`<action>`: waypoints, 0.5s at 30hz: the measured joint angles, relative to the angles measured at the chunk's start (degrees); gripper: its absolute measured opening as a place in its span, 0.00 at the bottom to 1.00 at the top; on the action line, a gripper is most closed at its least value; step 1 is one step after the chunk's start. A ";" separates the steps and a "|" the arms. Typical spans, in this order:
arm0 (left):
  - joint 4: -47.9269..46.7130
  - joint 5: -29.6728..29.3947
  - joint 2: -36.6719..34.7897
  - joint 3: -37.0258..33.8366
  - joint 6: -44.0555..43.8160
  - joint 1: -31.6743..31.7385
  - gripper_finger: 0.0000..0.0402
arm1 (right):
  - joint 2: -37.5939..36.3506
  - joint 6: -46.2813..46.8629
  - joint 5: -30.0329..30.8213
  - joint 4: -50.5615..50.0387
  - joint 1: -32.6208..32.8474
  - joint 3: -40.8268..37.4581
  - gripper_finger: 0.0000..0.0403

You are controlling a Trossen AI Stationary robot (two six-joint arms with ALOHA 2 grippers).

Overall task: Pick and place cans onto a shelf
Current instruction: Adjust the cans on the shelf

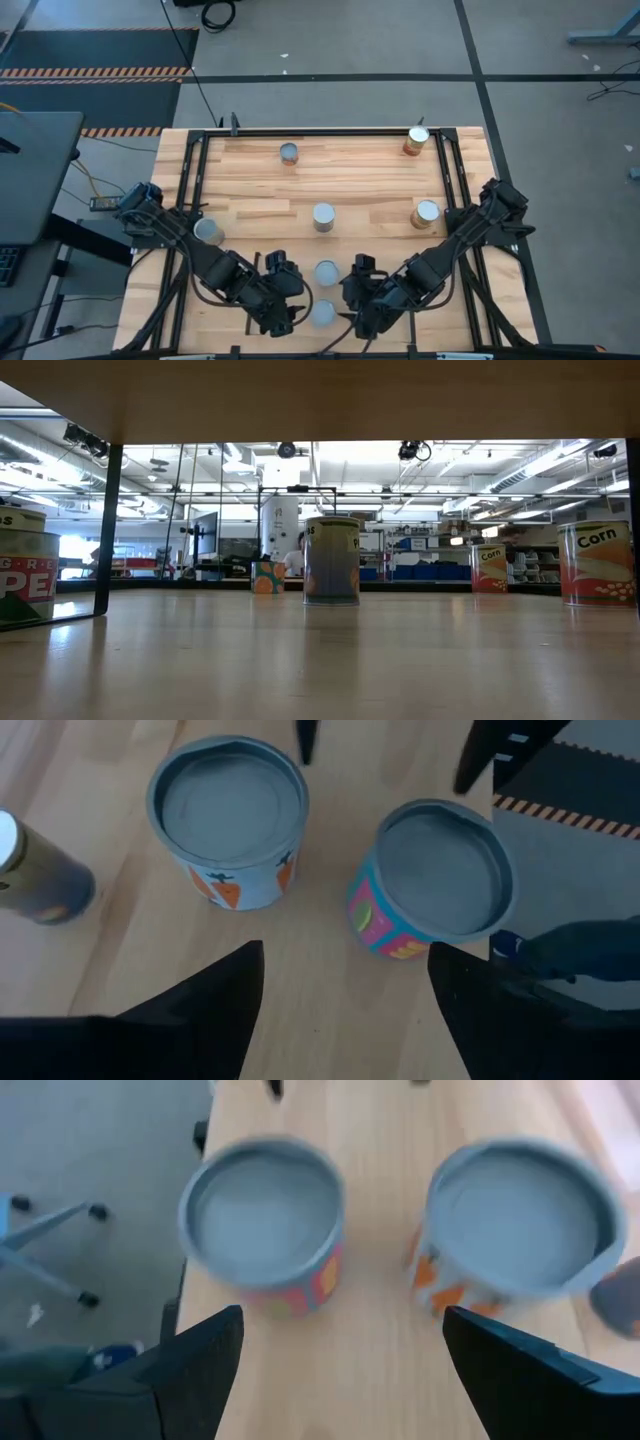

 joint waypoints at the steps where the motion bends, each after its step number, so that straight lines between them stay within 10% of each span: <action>1: 0.06 0.11 0.24 0.01 -0.10 -0.05 0.71 | -0.26 0.19 -0.39 -0.71 0.04 -0.01 0.87; 15: 2.60 1.83 3.41 0.00 -0.19 -0.02 0.71 | -0.39 -7.15 -0.05 -0.96 -2.81 -3.36 0.87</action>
